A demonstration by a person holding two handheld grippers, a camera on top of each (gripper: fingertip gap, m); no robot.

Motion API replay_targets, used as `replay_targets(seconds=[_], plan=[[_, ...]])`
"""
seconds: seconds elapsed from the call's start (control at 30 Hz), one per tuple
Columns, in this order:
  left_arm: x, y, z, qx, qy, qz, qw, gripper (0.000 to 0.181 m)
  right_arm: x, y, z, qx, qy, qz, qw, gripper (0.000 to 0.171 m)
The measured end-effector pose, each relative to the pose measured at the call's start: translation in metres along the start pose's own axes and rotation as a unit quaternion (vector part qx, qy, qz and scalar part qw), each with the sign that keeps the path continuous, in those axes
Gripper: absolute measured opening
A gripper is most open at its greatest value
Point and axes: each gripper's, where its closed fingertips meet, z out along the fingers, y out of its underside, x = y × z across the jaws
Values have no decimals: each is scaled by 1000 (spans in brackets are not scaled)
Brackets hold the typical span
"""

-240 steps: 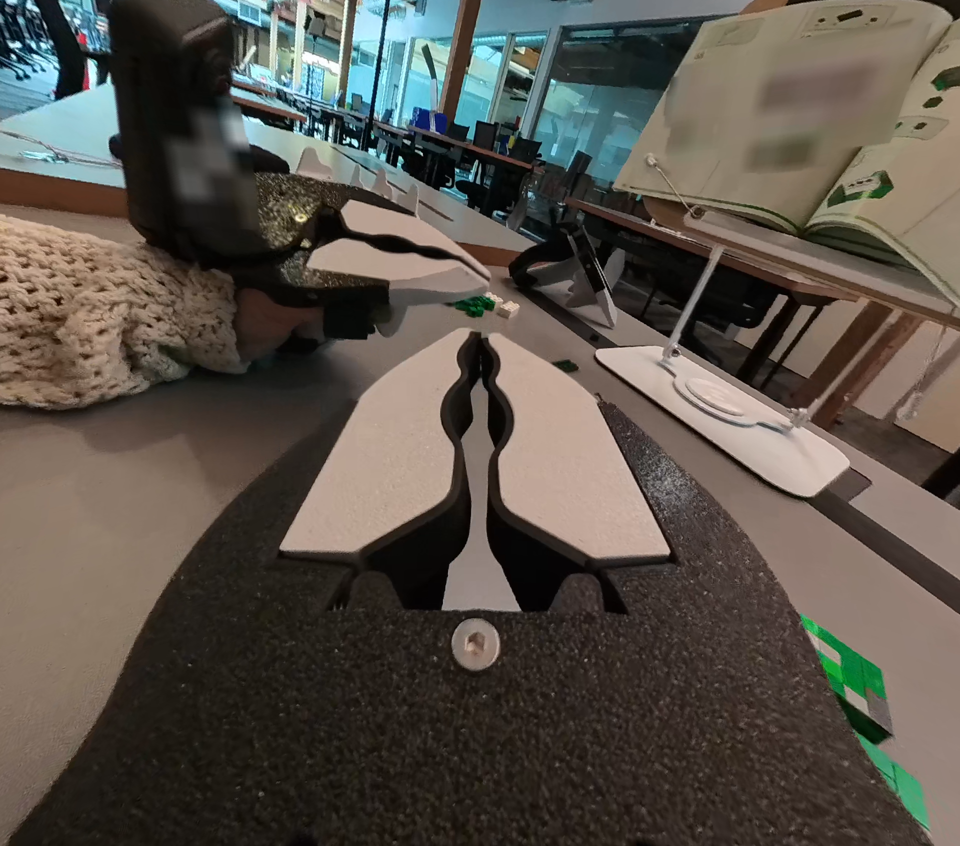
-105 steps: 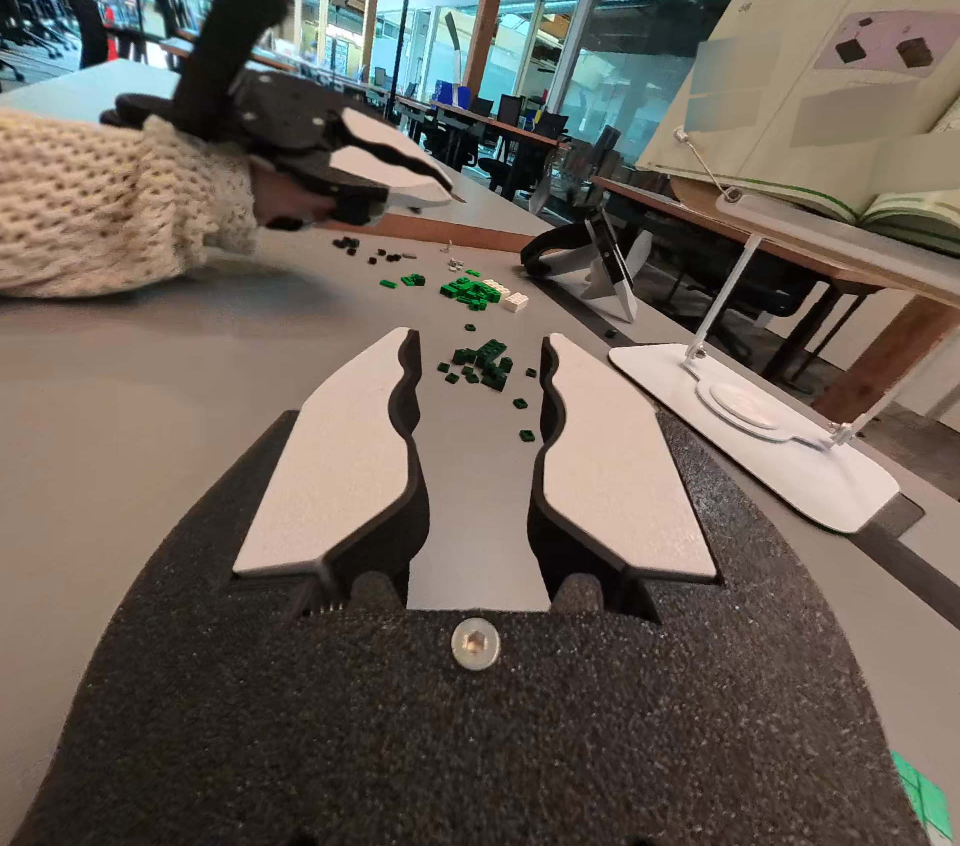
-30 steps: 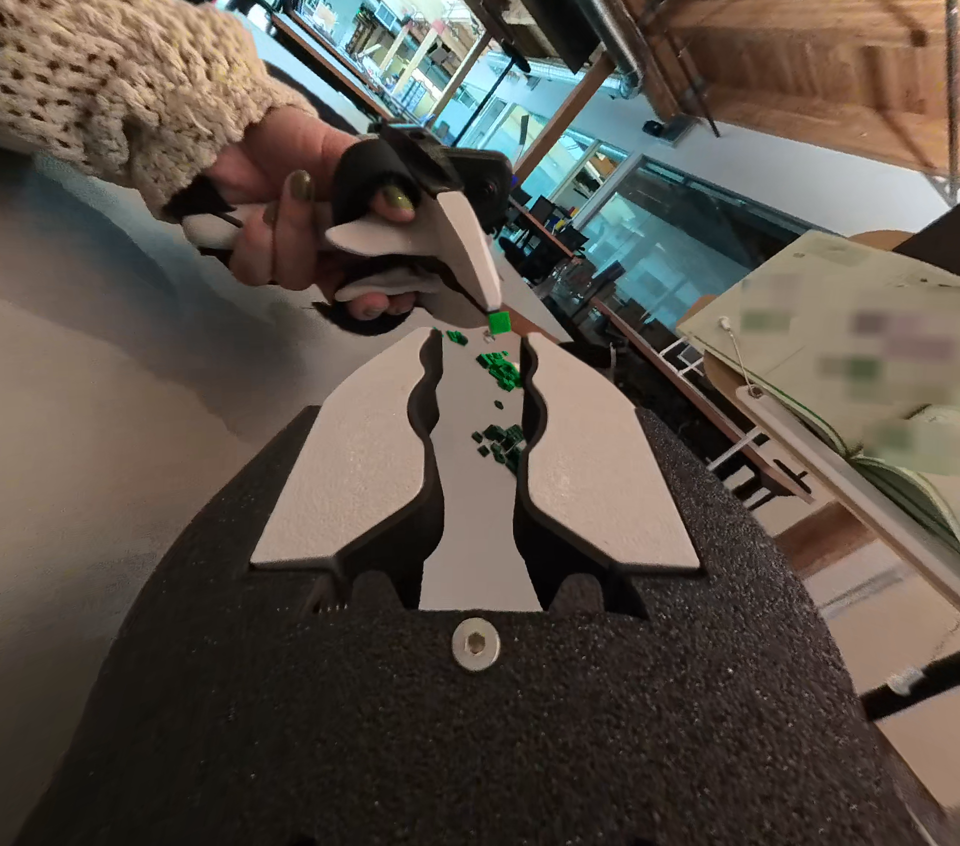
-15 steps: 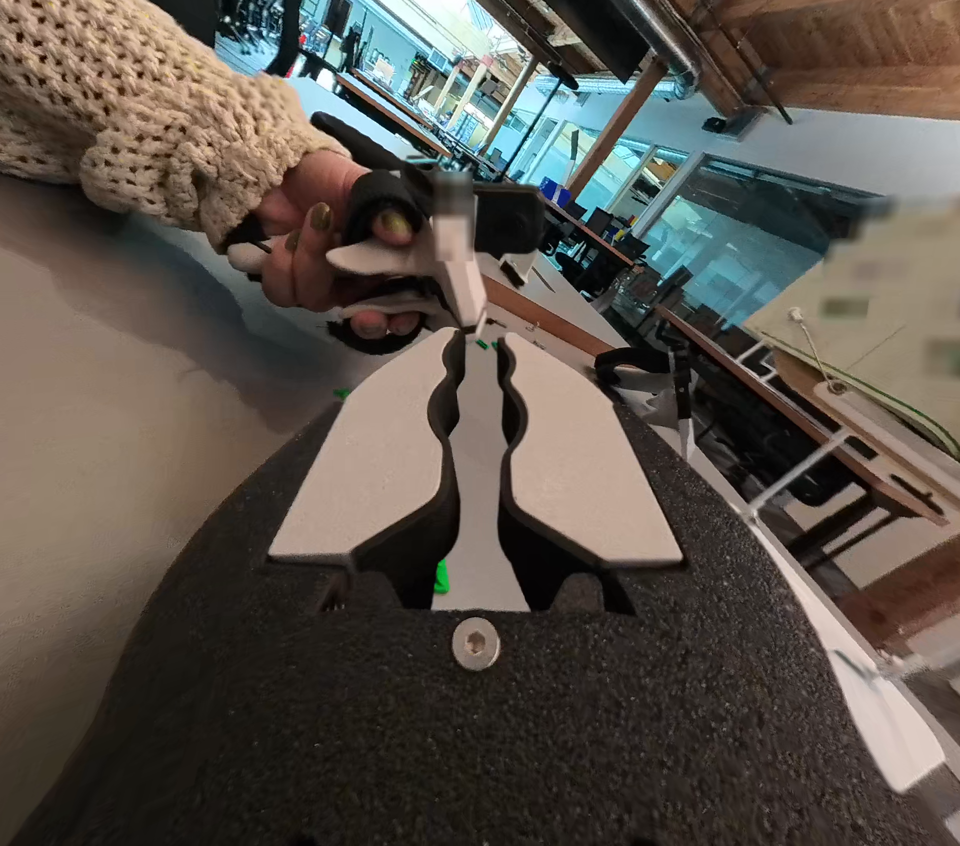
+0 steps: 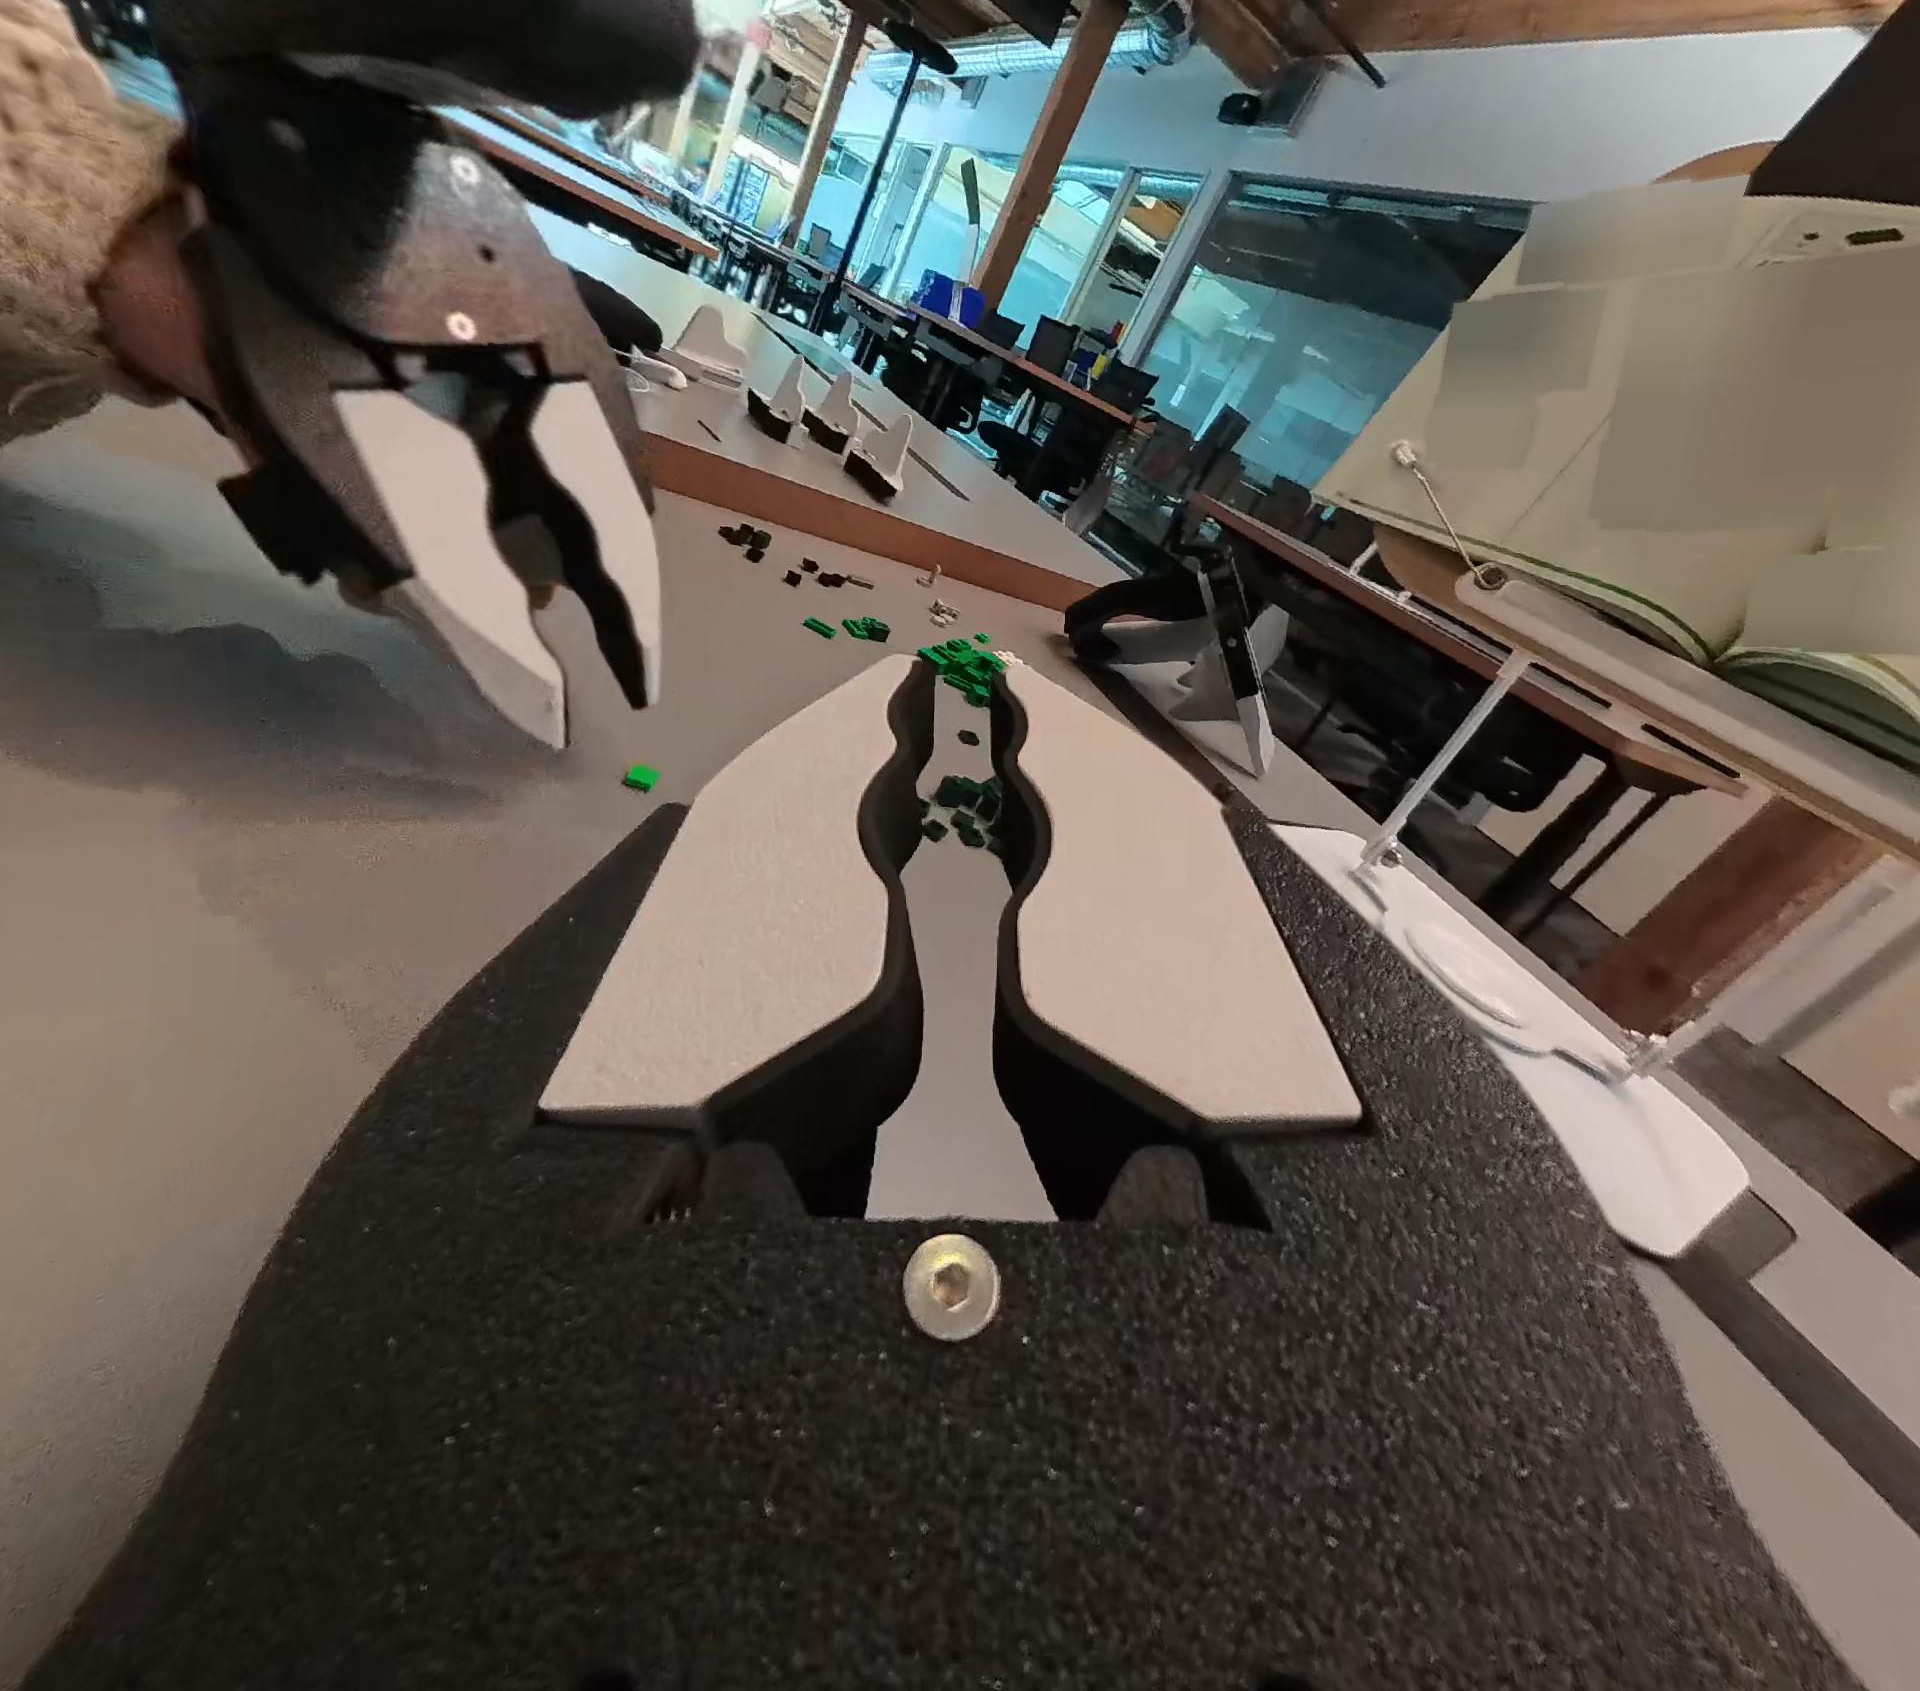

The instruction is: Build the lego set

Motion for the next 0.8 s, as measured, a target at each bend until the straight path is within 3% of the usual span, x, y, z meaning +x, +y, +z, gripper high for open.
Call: replay_targets(seconds=[0.07,0.5,0.8], plan=[[-3,7,2,-26,-25,50,998,25,3,1,0,-1,5,8,1000,9],[-10,8,19,-64,4,-68,996,15,3,4,1,-9,3,11,1000,9],[-10,6,21,-67,8,-67,995,11,6,5,1,-10,8,20,1000,9]])
